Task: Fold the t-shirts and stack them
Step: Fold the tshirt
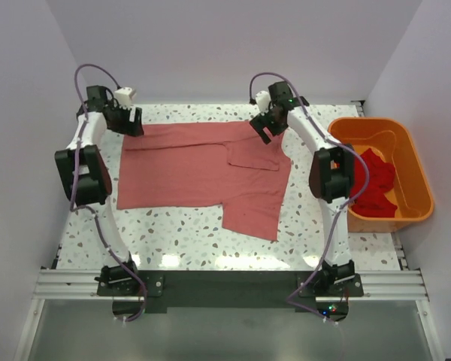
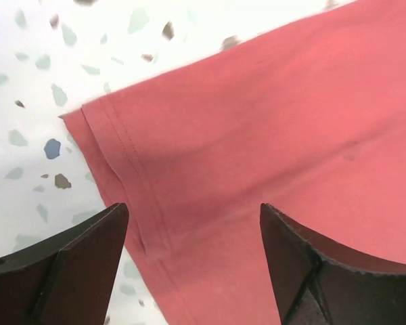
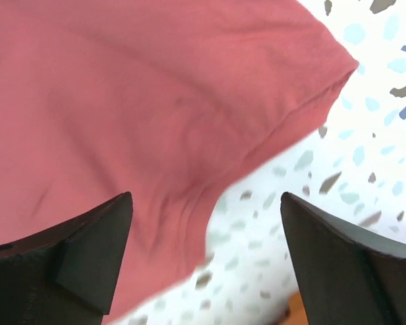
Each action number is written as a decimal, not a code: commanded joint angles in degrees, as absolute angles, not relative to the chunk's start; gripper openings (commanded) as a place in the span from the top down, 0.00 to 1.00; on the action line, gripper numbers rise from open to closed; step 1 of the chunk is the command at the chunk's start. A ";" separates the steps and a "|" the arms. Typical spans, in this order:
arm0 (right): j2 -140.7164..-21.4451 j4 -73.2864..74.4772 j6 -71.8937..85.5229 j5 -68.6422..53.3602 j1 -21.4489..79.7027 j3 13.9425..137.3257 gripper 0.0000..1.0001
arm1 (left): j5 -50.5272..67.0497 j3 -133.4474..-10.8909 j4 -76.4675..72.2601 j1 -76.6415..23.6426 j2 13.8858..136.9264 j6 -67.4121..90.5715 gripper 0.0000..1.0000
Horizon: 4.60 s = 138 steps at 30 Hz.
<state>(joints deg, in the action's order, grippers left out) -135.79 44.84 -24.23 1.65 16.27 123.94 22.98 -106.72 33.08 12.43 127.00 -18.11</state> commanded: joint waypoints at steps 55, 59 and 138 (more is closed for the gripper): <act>-101.25 46.84 -40.43 -7.82 30.76 62.93 1.00 | 26.28 -59.50 60.29 22.41 94.39 -97.03 0.55; -101.07 47.63 -39.99 -8.17 30.85 63.81 1.00 | 25.23 -57.66 58.19 22.41 94.92 -97.56 0.55; -128.67 69.35 -50.98 -7.91 20.04 125.51 1.00 | 37.97 -95.62 63.02 22.24 115.40 -83.93 1.00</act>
